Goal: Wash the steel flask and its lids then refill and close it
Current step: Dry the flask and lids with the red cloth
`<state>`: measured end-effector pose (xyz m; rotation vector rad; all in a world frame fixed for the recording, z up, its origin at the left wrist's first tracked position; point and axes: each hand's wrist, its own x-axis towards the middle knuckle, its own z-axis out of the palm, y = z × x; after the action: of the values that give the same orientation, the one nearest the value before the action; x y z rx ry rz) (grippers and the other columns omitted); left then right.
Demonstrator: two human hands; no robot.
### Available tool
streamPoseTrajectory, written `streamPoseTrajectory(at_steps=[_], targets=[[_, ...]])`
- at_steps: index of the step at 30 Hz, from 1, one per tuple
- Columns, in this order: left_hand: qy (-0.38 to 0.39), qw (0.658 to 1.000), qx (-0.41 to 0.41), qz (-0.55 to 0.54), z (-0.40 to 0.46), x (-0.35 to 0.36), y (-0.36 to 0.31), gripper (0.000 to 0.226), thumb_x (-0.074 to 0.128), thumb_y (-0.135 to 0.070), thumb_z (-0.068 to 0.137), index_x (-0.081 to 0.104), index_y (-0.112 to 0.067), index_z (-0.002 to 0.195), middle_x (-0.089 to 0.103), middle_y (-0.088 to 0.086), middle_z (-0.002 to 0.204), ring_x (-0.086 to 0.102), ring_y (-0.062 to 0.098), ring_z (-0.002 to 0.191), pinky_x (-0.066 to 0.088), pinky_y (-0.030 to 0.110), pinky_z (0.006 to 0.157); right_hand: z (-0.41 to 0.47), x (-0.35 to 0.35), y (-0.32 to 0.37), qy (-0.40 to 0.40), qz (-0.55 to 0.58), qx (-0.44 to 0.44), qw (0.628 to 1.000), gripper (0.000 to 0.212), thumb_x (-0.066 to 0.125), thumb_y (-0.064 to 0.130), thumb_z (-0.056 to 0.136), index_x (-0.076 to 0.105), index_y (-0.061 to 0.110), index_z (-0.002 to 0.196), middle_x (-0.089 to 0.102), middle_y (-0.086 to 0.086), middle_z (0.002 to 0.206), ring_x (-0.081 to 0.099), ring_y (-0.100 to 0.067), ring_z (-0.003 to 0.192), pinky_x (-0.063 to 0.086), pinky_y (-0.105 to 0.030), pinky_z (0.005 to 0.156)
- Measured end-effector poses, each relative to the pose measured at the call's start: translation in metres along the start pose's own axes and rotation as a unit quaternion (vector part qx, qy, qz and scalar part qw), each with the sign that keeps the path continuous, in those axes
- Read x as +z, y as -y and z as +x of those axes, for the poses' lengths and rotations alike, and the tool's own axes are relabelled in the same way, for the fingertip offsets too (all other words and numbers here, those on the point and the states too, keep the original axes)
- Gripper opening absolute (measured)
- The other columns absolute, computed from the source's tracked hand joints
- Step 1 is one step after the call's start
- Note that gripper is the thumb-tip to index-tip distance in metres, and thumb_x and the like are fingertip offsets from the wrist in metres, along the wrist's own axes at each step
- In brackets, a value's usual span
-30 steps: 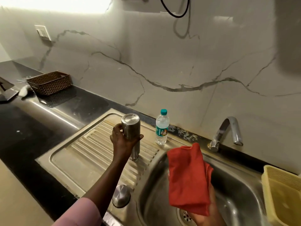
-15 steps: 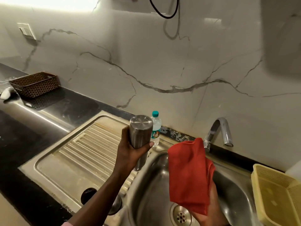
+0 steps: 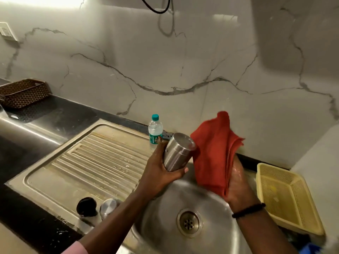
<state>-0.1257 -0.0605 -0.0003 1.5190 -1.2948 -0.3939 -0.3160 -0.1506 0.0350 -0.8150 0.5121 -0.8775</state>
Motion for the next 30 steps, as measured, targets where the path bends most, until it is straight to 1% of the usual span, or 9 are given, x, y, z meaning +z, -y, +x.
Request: streamPoseTrajectory(at_steps=[2, 6, 10, 14, 17, 19, 22, 25, 30], targets=[[0.007, 1.000, 0.005, 0.013, -0.002, 0.005, -0.004, 0.082, 0.091, -0.032, 0.066, 0.036, -0.061, 0.119, 0.059, -0.025, 0.109, 0.060, -0.008, 0.099, 0.050, 0.010, 0.078, 0.000, 0.015, -0.005, 0.021, -0.009, -0.012, 1.000, 0.053, 0.045, 0.047, 0.094, 0.054, 0.019, 0.137, 0.063, -0.008, 0.131, 0.063, -0.022, 0.117, 0.054, -0.039, 0.097], [0.038, 0.998, 0.005, 0.047, -0.003, 0.016, -0.013, 0.082, 0.084, -0.051, 0.062, 0.040, -0.051, 0.131, 0.064, -0.016, 0.113, 0.064, 0.001, 0.099, 0.058, 0.035, 0.083, -0.007, 0.028, -0.005, 0.039, -0.358, -0.101, 0.927, 0.037, 0.050, 0.041, 0.094, 0.048, 0.041, 0.130, 0.060, 0.007, 0.128, 0.063, -0.001, 0.105, 0.051, -0.022, 0.088], [0.033, 0.995, -0.004, 0.090, -0.005, 0.025, -0.025, 0.070, 0.081, -0.054, 0.061, 0.040, -0.058, 0.119, 0.062, -0.027, 0.099, 0.058, -0.014, 0.093, 0.047, 0.007, 0.072, -0.003, 0.025, -0.002, 0.062, -0.429, -0.188, 0.882, 0.045, 0.057, 0.036, 0.095, 0.049, 0.032, 0.140, 0.057, 0.013, 0.136, 0.055, -0.002, 0.124, 0.049, -0.032, 0.103], [0.065, 0.994, -0.019, 0.084, -0.002, 0.031, -0.034, 0.051, 0.078, -0.052, 0.061, 0.051, -0.058, 0.103, 0.064, -0.029, 0.090, 0.059, -0.017, 0.088, 0.044, 0.005, 0.067, -0.009, 0.010, -0.005, 0.031, -0.432, -0.274, 0.859, 0.044, 0.063, 0.024, 0.092, 0.056, 0.024, 0.136, 0.058, 0.014, 0.136, 0.054, -0.001, 0.125, 0.048, -0.030, 0.104], [0.115, 0.991, -0.004, 0.069, 0.002, 0.031, -0.035, 0.049, 0.077, -0.045, 0.061, 0.061, -0.050, 0.108, 0.070, -0.018, 0.100, 0.066, -0.001, 0.096, 0.056, 0.031, 0.081, -0.007, -0.009, 0.000, 0.089, -0.557, -0.385, 0.731, 0.047, 0.065, 0.028, 0.091, 0.056, 0.018, 0.137, 0.048, 0.009, 0.147, 0.043, -0.007, 0.136, 0.038, -0.026, 0.111], [0.147, 0.986, 0.025, 0.081, 0.002, 0.030, -0.037, 0.054, 0.079, -0.042, 0.063, 0.061, -0.040, 0.114, 0.068, -0.020, 0.102, 0.065, 0.000, 0.096, 0.054, 0.025, 0.081, -0.001, -0.022, 0.007, 0.124, -0.601, -0.410, 0.675, 0.050, 0.063, 0.035, 0.093, 0.055, 0.014, 0.137, 0.047, 0.002, 0.148, 0.040, -0.014, 0.139, 0.035, -0.032, 0.114], [0.103, 0.973, 0.075, 0.194, 0.001, 0.036, -0.051, 0.065, 0.078, -0.051, 0.063, 0.055, -0.033, 0.122, 0.060, -0.021, 0.100, 0.060, 0.001, 0.088, 0.035, 0.005, 0.070, -0.001, -0.024, 0.009, 0.082, -0.567, -0.388, 0.722, 0.047, 0.053, 0.043, 0.096, 0.055, 0.015, 0.135, 0.055, 0.002, 0.139, 0.048, -0.011, 0.131, 0.043, -0.035, 0.108], [0.052, 0.960, 0.087, 0.261, 0.005, 0.049, -0.060, 0.088, 0.074, -0.069, 0.061, 0.045, -0.028, 0.134, 0.063, -0.011, 0.118, 0.065, 0.012, 0.097, 0.043, 0.019, 0.073, -0.006, -0.001, 0.001, -0.091, -0.486, -0.340, 0.800, 0.040, 0.040, 0.051, 0.099, 0.063, 0.021, 0.114, 0.069, 0.004, 0.103, 0.066, -0.007, 0.095, 0.057, -0.032, 0.082], [0.066, 0.961, 0.050, 0.265, 0.003, 0.049, -0.060, 0.084, 0.076, -0.071, 0.060, 0.040, -0.036, 0.128, 0.060, -0.019, 0.112, 0.062, 0.006, 0.095, 0.050, 0.027, 0.077, -0.015, 0.004, -0.016, -0.201, -0.522, -0.336, 0.758, 0.051, 0.036, 0.058, 0.098, 0.065, 0.017, 0.108, 0.068, 0.002, 0.093, 0.067, -0.007, 0.084, 0.058, -0.032, 0.074]])
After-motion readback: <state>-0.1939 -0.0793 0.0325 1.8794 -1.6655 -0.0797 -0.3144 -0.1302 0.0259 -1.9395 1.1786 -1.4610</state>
